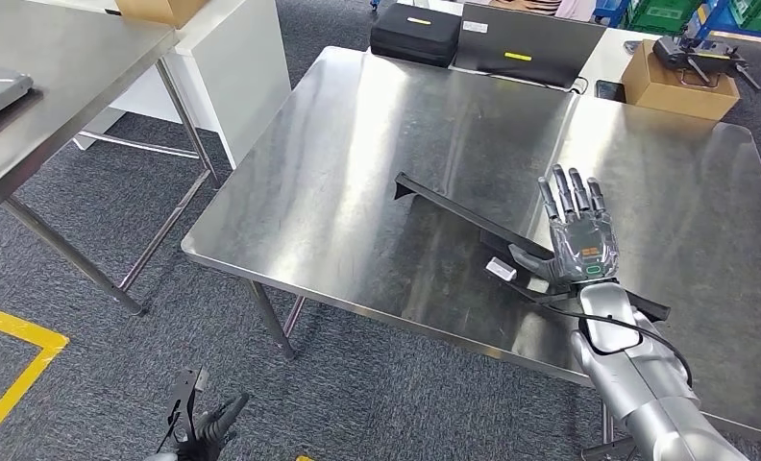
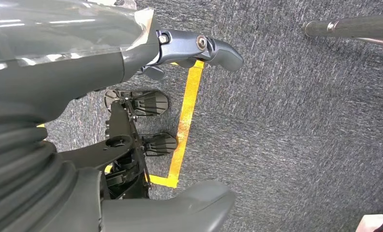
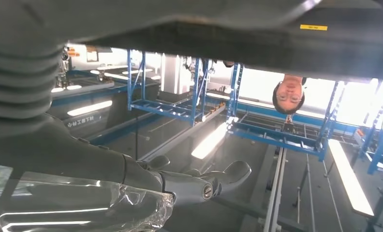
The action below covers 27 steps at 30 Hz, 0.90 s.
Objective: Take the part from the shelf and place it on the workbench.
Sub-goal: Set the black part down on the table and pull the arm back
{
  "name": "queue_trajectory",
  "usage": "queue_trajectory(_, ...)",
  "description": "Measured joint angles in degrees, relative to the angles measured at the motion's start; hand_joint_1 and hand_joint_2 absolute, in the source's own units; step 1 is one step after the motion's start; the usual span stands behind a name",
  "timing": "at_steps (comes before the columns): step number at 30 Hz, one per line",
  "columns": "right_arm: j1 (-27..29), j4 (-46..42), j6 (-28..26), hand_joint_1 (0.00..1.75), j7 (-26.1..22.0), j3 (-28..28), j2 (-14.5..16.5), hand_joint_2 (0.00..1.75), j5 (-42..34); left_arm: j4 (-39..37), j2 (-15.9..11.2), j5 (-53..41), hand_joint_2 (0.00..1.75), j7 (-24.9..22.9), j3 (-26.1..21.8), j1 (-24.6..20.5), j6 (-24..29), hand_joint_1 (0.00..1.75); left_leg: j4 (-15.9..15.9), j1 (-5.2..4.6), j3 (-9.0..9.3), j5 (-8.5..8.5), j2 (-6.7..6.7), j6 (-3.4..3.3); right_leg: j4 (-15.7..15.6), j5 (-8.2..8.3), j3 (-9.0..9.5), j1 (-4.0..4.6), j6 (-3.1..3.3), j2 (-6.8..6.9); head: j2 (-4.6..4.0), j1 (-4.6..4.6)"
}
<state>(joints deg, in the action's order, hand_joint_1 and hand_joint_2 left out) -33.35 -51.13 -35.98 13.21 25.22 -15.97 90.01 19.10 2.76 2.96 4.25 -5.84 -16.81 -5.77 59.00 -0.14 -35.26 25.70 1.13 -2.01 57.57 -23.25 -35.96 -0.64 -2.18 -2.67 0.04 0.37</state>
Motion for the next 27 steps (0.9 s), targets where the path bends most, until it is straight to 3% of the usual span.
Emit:
queue_trajectory(6,-0.07,0.98,0.97,0.0,-3.14,-2.91,1.04,0.0,-0.88,0.0,-0.01,-0.01,1.75,-0.5,0.0,-0.06,-0.07,0.0,0.0,0.0,0.0,0.0,-0.01,0.0,0.0,0.0,0.0,0.0,0.0,0.0,0.0,0.0)
queue_trajectory(10,-0.84,1.62,6.38,0.0,-6.38,-6.16,2.22,0.0,-3.83,0.0,-0.14,-0.01,1.75,-0.49,0.0,-0.1,-0.32,0.0,0.0,0.0,0.0,-0.01,-0.02,-0.01,0.0,0.0,0.0,0.0,0.0,0.0,0.0,-0.01)
queue_trajectory(16,-2.7,2.28,8.51,0.0,-6.98,-10.86,3.32,0.0,-2.63,0.0,-0.34,-0.01,1.75,-0.45,0.0,-0.1,-0.61,0.0,0.0,0.0,-0.01,-0.03,0.0,-0.02,0.01,0.01,0.0,0.0,0.0,0.01,0.0,-0.01)
queue_trajectory(22,-3.29,2.3,5.7,0.0,-1.8,-12.93,3.71,0.0,-0.12,0.0,-0.33,-0.02,1.75,-0.45,0.0,-0.07,-0.43,0.0,0.0,0.0,-0.02,-0.03,0.0,-0.02,0.0,0.0,-0.02,0.0,0.0,0.02,0.0,-0.01)
queue_trajectory(27,-4.68,2.43,2.42,0.0,2.89,-12.83,2.19,0.0,0.0,0.0,-0.29,-0.1,1.75,-0.59,0.0,-0.06,-0.07,0.0,0.0,-0.01,-0.03,-0.03,0.0,-0.02,0.0,0.01,-0.02,-0.01,0.0,0.02,0.0,0.0)
